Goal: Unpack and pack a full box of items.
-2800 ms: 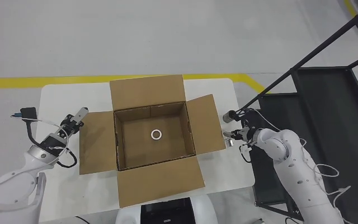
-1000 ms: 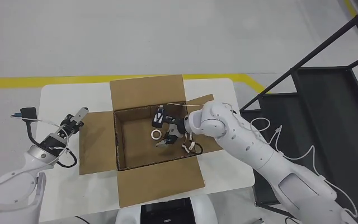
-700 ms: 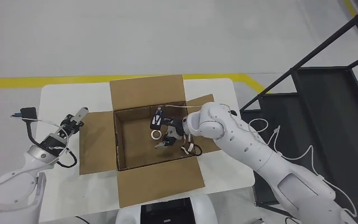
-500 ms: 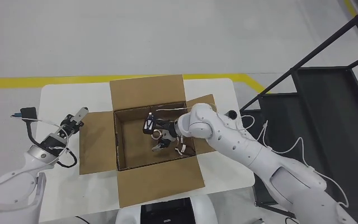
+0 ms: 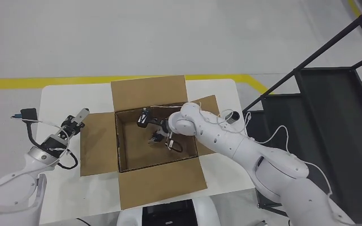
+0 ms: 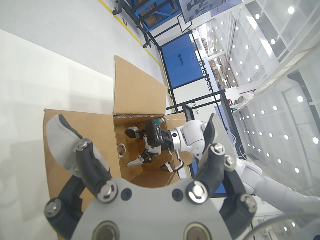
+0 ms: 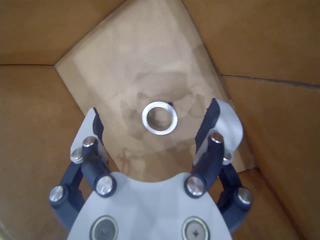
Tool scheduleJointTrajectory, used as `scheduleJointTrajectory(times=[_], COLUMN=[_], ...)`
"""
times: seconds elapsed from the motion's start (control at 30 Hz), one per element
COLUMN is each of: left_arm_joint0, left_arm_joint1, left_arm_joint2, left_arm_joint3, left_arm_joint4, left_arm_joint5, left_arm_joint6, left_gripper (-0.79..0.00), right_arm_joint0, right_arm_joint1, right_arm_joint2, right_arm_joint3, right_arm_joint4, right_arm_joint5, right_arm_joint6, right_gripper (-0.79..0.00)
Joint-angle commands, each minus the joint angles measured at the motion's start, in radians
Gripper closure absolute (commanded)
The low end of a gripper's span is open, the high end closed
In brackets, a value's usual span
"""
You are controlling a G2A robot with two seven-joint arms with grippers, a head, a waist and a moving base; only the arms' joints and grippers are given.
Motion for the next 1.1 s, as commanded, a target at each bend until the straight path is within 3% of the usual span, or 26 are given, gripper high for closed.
scheduleJointTrajectory(times=[0.0,0.07,0.43,0.53,0.63,0.87,1.07], left_arm_joint0=[0.000,0.000,0.000,0.000,0.000,0.000,0.000], left_arm_joint1=[0.000,0.000,0.000,0.000,0.000,0.000,0.000], left_arm_joint2=[0.000,0.000,0.000,0.000,0.000,0.000,0.000], left_arm_joint3=[0.000,0.000,0.000,0.000,0.000,0.000,0.000], left_arm_joint4=[0.000,0.000,0.000,0.000,0.000,0.000,0.000], left_arm_joint5=[0.000,0.000,0.000,0.000,0.000,0.000,0.000], left_arm_joint6=[0.000,0.000,0.000,0.000,0.000,0.000,0.000], left_gripper=[-0.785,-0.785,-0.785,-0.785,-0.785,-0.785,-0.785], right_arm_joint0=[0.012,0.018,0.023,0.024,0.028,0.041,0.040], right_arm_joint1=[-0.015,-0.028,-0.072,-0.080,-0.088,-0.096,-0.071], right_arm_joint2=[-0.015,-0.025,-0.033,-0.030,-0.029,-0.020,0.030], right_arm_joint3=[0.032,0.057,0.146,0.164,0.177,0.156,0.078], right_arm_joint4=[-0.031,-0.051,-0.085,-0.090,-0.103,-0.151,-0.176], right_arm_joint5=[0.010,0.016,-0.006,-0.013,-0.020,-0.010,0.004], right_arm_joint6=[0.004,0.005,-0.004,-0.008,-0.005,0.014,0.041], right_gripper=[-0.428,-0.385,-0.354,-0.249,0.000,0.000,0.000])
